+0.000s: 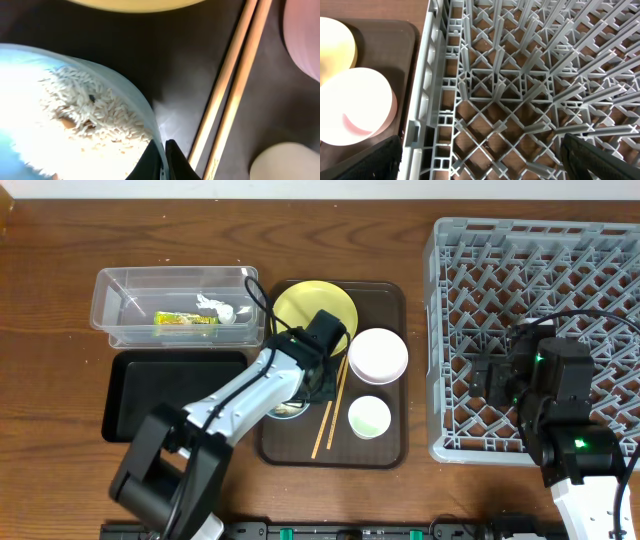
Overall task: Sort waste into correct bins and load items into the dishwasher rack
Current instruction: 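Grasp the light-blue rice bowl rim with the left gripper, then tip the blue bowl over the black tray to pour out the rice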
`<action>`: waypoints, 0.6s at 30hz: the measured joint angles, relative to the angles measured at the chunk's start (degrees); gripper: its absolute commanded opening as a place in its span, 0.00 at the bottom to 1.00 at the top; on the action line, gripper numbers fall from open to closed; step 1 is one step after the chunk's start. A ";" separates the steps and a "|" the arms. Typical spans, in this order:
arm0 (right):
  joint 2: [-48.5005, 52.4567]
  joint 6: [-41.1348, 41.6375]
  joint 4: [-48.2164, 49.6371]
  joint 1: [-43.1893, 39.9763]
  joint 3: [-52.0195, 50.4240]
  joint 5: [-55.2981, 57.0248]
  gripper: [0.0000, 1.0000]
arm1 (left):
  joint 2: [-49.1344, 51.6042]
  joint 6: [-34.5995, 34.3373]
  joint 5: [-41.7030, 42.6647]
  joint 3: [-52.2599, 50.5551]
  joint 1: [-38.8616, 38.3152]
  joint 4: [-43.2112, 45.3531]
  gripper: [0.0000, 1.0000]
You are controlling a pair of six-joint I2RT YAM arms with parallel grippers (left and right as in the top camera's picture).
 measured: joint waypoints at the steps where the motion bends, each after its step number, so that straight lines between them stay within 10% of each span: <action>1: 0.02 0.00 0.00 0.00 0.00 0.00 0.99 | -0.76 0.00 0.07 0.00 0.00 -0.31 0.06; 18: 0.02 0.00 0.00 0.00 0.00 0.00 0.99 | -19.82 12.28 7.72 -0.09 18.14 -8.07 0.06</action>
